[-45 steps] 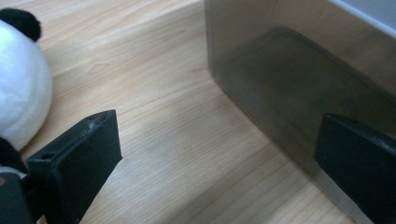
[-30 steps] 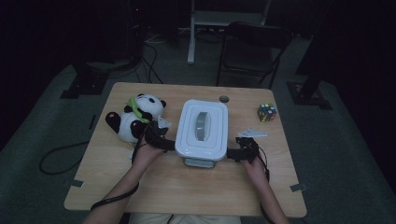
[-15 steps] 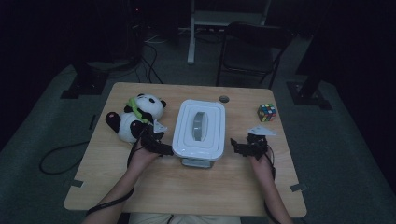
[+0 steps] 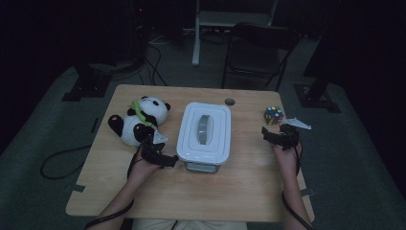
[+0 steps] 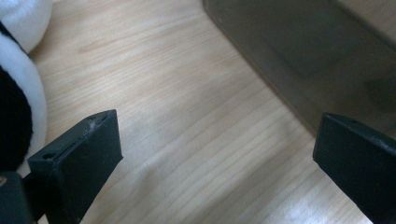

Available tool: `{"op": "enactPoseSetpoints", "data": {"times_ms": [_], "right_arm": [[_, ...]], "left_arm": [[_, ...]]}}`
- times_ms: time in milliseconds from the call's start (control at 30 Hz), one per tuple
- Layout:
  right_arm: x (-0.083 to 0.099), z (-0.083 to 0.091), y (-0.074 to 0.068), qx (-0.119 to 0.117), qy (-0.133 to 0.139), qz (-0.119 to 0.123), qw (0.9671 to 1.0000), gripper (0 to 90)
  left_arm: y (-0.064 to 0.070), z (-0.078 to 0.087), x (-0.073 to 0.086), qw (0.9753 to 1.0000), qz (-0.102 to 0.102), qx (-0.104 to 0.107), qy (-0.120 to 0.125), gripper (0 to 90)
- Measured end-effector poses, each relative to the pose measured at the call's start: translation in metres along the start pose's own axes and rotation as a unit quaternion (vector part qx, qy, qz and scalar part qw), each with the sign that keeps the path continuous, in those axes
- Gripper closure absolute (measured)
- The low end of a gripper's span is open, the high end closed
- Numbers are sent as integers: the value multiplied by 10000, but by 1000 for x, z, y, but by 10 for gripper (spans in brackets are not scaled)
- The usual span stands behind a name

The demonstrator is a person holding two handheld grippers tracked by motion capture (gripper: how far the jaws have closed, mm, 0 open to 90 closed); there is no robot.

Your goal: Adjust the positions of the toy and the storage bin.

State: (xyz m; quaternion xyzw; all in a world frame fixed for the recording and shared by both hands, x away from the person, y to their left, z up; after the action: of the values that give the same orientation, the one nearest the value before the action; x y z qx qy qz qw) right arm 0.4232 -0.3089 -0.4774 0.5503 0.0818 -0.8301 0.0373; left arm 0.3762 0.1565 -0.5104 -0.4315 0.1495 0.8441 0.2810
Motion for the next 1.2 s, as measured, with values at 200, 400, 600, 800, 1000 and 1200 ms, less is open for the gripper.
{"op": "enactPoseSetpoints", "data": {"times_ms": [200,400,600,800,1000,1200], "right_arm": [[-10,-27,17,343,-101,81,9993,132],[-17,-54,24,516,-301,112,9981,135],[-14,-79,26,591,-573,153,9965,148],[-13,-94,30,634,-783,26,9949,173],[-11,-103,37,650,-987,-10,9930,291],[-9,-104,40,613,-1043,-26,9926,337]], "left_arm": [[-1,5,5,10000,-13,47,14,18],[3,7,6,9999,-134,93,28,19],[6,9,6,9998,-154,150,21,18],[7,11,7,9997,-204,136,-11,19],[5,12,8,9997,-196,117,-19,19],[5,13,8,9998,-187,101,5,18]]}}
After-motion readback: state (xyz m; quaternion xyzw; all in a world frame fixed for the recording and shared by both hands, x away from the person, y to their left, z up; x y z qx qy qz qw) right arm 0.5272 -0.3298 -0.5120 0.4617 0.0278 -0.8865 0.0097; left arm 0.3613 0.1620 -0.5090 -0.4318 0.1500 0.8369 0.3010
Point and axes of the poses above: each handheld gripper's, and its own axes: z roughly backward along the jaws, x roughly out of its underside, y roughly to its right, the point moved 1 cm from there along -z, roughly forward along the jaws, and after that the axes turned 9 degrees about y, right-handed, at the moved point
